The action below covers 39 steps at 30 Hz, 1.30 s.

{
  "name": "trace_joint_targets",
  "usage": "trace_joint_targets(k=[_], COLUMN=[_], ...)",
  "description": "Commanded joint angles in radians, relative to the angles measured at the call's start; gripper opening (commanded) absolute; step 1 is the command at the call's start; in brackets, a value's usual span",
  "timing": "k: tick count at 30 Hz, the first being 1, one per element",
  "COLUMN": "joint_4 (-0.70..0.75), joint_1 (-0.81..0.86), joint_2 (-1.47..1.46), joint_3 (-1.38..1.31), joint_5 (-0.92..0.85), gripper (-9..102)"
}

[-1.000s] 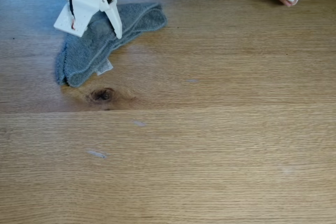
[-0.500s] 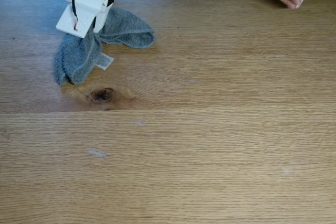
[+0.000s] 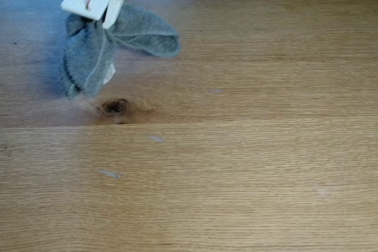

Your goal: Clean the area in front of the robot

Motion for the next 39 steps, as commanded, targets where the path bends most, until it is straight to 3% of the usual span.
trace_joint_targets(k=[1, 12, 15, 18, 27, 32, 39], joint_4=[0.118, 0.307, 0.399, 0.385, 0.031, -0.209, -0.607], joint_1=[-0.112, -0.311, -0.420, -0.541, -0.742, -0.782, -0.787], joint_2=[0.212, 0.350, 0.374, 0.357, -0.009, -0.235, -0.508], joint_3=[-0.049, -0.049, -0.048, -0.048, -0.064, -0.064, -0.066], joint_5=[0.057, 0.121, 0.156, 0.189, 0.258, 0.348, 0.333], gripper=[0, 0, 0, 0, 0, 0, 0])
